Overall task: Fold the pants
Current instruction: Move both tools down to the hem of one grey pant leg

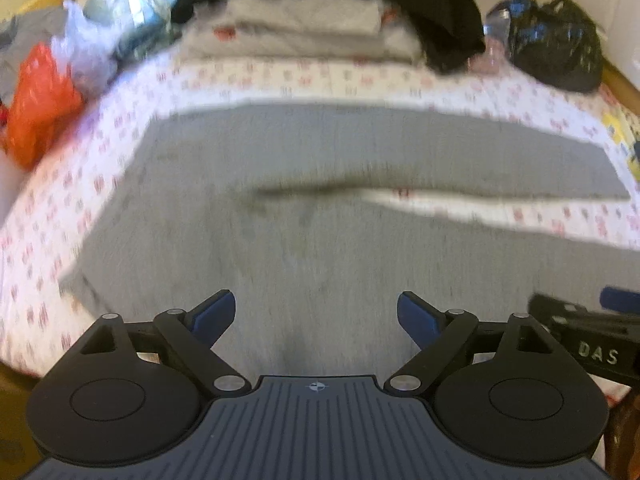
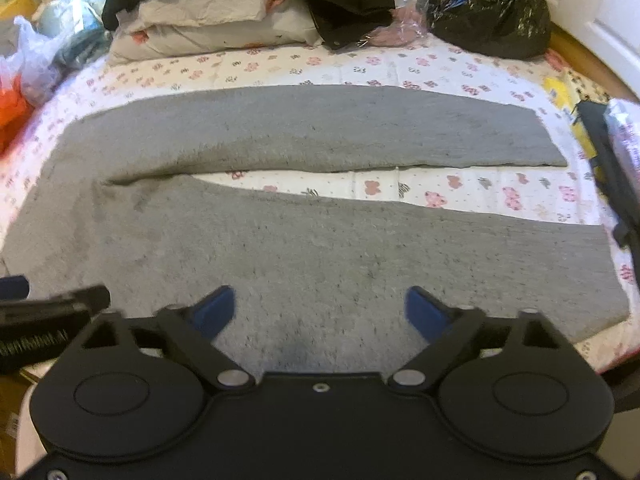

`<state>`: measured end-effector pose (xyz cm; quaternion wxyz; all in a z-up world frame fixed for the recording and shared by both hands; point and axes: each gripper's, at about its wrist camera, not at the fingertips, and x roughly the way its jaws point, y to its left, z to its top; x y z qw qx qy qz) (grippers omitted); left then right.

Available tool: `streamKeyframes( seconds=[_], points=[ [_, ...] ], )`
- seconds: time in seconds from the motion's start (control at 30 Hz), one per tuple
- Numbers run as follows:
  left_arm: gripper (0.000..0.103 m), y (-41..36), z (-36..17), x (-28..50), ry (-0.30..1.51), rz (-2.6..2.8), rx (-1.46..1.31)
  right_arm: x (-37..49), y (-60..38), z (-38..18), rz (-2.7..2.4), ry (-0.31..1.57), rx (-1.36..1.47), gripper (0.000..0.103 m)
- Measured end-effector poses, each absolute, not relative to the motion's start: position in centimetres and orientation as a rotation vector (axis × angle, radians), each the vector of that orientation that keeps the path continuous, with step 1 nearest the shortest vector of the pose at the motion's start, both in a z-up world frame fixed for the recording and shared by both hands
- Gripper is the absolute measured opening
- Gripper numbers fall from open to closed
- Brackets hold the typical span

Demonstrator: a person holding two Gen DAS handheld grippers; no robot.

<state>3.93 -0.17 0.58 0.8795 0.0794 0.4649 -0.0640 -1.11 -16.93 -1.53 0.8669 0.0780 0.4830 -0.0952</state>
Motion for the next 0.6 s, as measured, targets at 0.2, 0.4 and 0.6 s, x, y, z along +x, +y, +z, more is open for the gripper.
streamKeyframes(
  seconds=[0.2, 0.4, 0.6],
  points=[
    [0.078, -0.8, 2.4, 7.3, 0.821, -0.087, 0.227, 1.6, -20.4, -0.8, -0.185, 0.995, 0.160, 0.082],
    [0.068, -1.2, 1.0, 12.1, 0.855, -0.104, 0.225, 5.4, -25.1, -1.7, -0.146, 0.983, 0.192, 0.080],
    [0.068, -1.4, -0.8, 15.9, 0.886, -0.109, 0.227, 10.7, -29.3, -3.7, -0.116, 0.952, 0.042, 0.081]
  ],
)
